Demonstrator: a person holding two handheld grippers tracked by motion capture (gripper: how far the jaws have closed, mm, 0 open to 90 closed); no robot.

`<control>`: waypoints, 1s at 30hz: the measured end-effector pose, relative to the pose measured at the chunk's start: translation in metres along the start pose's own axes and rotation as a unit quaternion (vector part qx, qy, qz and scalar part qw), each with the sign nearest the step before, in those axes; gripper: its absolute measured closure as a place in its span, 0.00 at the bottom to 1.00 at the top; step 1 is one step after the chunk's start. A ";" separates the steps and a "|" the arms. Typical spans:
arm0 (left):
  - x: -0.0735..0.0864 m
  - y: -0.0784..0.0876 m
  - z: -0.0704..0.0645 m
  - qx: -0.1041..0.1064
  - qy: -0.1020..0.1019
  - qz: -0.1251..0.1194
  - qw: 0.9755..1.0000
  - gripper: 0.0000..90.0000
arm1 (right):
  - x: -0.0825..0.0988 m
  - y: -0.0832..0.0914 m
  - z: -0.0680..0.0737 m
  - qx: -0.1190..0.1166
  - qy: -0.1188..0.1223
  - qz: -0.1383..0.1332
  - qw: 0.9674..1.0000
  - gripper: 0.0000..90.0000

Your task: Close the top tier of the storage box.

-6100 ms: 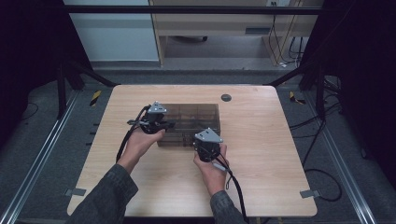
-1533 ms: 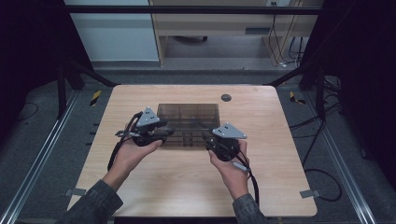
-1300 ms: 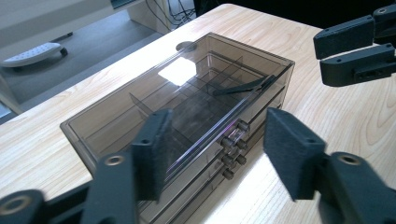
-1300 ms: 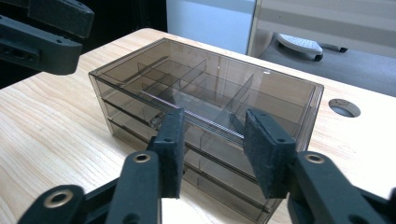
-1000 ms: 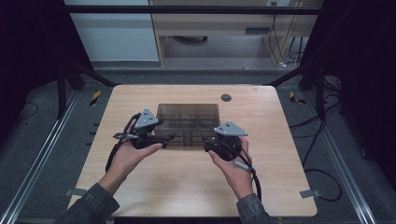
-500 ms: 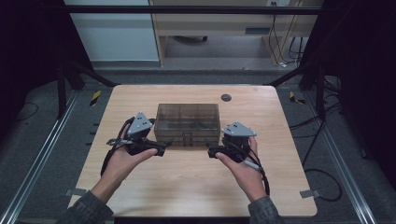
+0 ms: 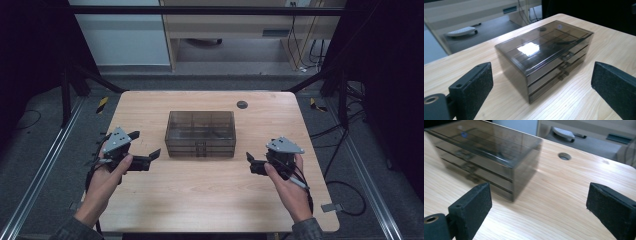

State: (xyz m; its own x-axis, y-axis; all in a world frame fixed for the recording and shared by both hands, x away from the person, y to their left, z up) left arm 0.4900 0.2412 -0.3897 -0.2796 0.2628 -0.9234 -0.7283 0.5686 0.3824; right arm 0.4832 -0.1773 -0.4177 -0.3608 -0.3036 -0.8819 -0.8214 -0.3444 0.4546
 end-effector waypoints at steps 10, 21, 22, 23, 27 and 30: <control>0.023 0.007 0.045 -0.021 -0.172 0.008 0.985 0.04 | 0.025 0.005 -0.028 0.029 0.003 0.008 1.000 0.07; 0.042 0.007 0.051 -0.037 -0.164 -0.005 0.986 0.04 | 0.051 0.011 -0.038 0.036 0.005 -0.006 0.999 0.07; 0.043 0.007 0.050 -0.036 -0.164 -0.006 0.986 0.04 | 0.055 0.011 -0.038 0.038 0.004 -0.003 0.999 0.07; 0.045 0.006 0.051 -0.037 -0.165 -0.006 0.986 0.04 | 0.057 0.011 -0.038 0.038 0.002 -0.003 0.999 0.07; 0.056 0.005 0.051 -0.039 -0.163 -0.005 0.986 0.04 | 0.068 0.008 -0.038 0.040 -0.007 -0.002 0.999 0.07; 0.063 0.004 0.054 -0.039 -0.163 -0.002 0.986 0.04 | 0.073 0.006 -0.039 0.041 -0.011 -0.004 0.999 0.07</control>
State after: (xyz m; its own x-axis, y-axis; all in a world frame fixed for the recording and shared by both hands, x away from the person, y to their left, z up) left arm 0.5029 0.3018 -0.4441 -0.0696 0.5040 -0.8609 -0.7787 0.5119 0.3626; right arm 0.4687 -0.2365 -0.4745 -0.3624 -0.2803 -0.8889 -0.8579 -0.2724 0.4357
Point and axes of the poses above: each handheld gripper's, and its own axes: y roughly backward along the jaws, x roughly out of its underside, z roughly to its left, the point moved 3 cm from there along -y, roughly forward along the jaws, and after that the axes turned 2 degrees about y, right-handed, at the moved point
